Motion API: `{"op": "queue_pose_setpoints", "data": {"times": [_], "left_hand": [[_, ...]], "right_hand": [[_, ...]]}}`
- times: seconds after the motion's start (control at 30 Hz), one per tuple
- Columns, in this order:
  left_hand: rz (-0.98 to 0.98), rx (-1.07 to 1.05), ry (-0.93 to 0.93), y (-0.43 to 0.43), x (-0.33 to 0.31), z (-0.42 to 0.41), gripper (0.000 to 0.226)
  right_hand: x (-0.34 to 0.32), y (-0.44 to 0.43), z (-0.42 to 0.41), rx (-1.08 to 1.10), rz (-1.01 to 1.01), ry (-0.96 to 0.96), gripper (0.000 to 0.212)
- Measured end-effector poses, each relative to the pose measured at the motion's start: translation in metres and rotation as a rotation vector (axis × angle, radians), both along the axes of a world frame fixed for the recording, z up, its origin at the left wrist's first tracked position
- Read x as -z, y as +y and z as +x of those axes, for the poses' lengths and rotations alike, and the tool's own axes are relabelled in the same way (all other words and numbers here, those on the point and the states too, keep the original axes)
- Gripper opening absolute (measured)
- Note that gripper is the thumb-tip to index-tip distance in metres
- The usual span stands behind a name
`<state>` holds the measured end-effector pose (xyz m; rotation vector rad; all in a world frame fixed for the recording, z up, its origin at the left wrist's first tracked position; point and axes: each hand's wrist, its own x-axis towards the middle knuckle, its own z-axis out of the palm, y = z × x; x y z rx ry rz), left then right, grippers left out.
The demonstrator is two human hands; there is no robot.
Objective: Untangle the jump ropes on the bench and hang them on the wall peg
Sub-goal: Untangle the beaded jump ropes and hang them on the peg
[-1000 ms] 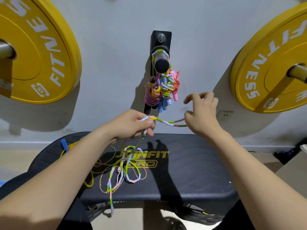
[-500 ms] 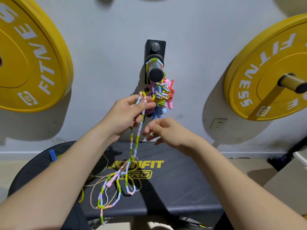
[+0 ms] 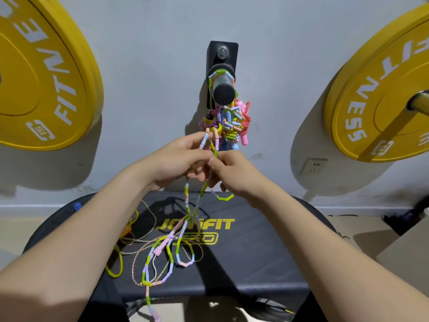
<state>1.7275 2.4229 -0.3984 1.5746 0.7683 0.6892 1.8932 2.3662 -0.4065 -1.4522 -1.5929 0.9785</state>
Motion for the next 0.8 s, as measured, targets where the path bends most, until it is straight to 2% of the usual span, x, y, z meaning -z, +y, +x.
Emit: {"op": "queue_pose_setpoints", "data": {"times": [0.1,0.2,0.3,0.37,0.43,0.5,0.57,0.63,0.7,0.8], "left_hand": [[-0.021,0.068,0.106,0.003,0.006,-0.011,0.046],[0.035,0.256,0.300,0.001,0.021,-0.016,0.032],[0.047,0.438,0.508,-0.003,0.034,-0.013,0.016],[0.171,0.388,0.609,-0.001,0.038,-0.013,0.017],[0.242,0.216,0.610,0.002,0.039,-0.013,0.023],[0.147,0.045,0.421,0.002,0.036,-0.011,0.026],[0.048,-0.047,0.157,-0.001,0.028,-0.005,0.028],[0.012,-0.110,-0.014,-0.002,0.018,0.000,0.029],[-0.013,-0.151,-0.064,-0.003,0.012,0.004,0.029],[-0.049,-0.147,-0.052,-0.004,0.010,0.008,0.028]], "right_hand": [[-0.011,0.006,0.002,0.271,0.205,0.085,0.042],[-0.030,0.009,0.014,0.398,0.280,0.578,0.038],[-0.040,0.007,0.031,0.427,0.263,0.884,0.033],[-0.043,0.007,0.043,0.495,0.254,0.991,0.030],[-0.042,0.009,0.052,0.585,0.213,1.013,0.022],[-0.036,0.010,0.057,0.622,0.081,0.840,0.018],[-0.024,0.007,0.058,0.568,-0.131,0.458,0.014],[-0.014,0.001,0.054,0.401,-0.314,0.136,0.019],[-0.010,-0.005,0.048,0.155,-0.352,-0.009,0.018],[-0.007,-0.014,0.034,-0.137,-0.316,-0.087,0.013]]}}
